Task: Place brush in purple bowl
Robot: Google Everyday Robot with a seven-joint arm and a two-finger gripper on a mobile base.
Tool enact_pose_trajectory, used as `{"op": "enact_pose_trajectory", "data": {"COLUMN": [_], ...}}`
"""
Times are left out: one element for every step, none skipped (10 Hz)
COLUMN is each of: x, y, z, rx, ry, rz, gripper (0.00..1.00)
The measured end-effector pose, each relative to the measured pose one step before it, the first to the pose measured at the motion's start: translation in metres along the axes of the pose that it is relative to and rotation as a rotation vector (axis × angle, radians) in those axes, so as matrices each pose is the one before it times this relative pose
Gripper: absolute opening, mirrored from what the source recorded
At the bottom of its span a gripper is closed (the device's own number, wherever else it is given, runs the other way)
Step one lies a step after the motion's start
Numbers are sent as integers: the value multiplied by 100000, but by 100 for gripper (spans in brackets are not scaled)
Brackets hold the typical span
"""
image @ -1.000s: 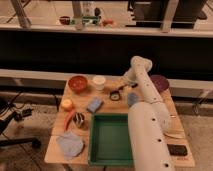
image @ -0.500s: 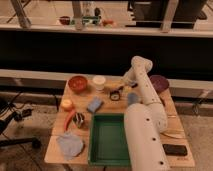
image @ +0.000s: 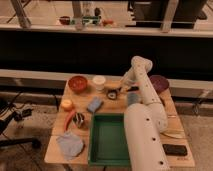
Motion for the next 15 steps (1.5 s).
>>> {"op": "enact_pose_trajectory", "data": {"x": [-22, -8, -8, -1, 7, 5, -15, -237, -386, -268, -162, -92, -318, -280, -198], "y": [-22, -36, -23, -1, 12, 5, 4, 18, -264, -206, -35, -85, -122, -166, -218], "z": [-2, -7, -4, 3, 10, 5, 2, -190, -581, -515, -448, -1015, -845, -544, -788], "rx": [39, 121, 66, -6, -28, -9, -10, 118, 939, 1443, 1657, 2420, 2133, 1293, 1914], "ry": [-5, -1, 9, 10, 0, 2, -64, -1434, -1255, -55, 379, 859, 962, 614, 1031], "rz": [-25, -10, -18, -3, 4, 14, -153, -1675, -1822, -1656, -1553, -1507, -1933, -1397, -1647], "gripper": [25, 22, 11, 4, 0, 0, 0, 0, 0, 0, 0, 0, 0, 0, 0]}}
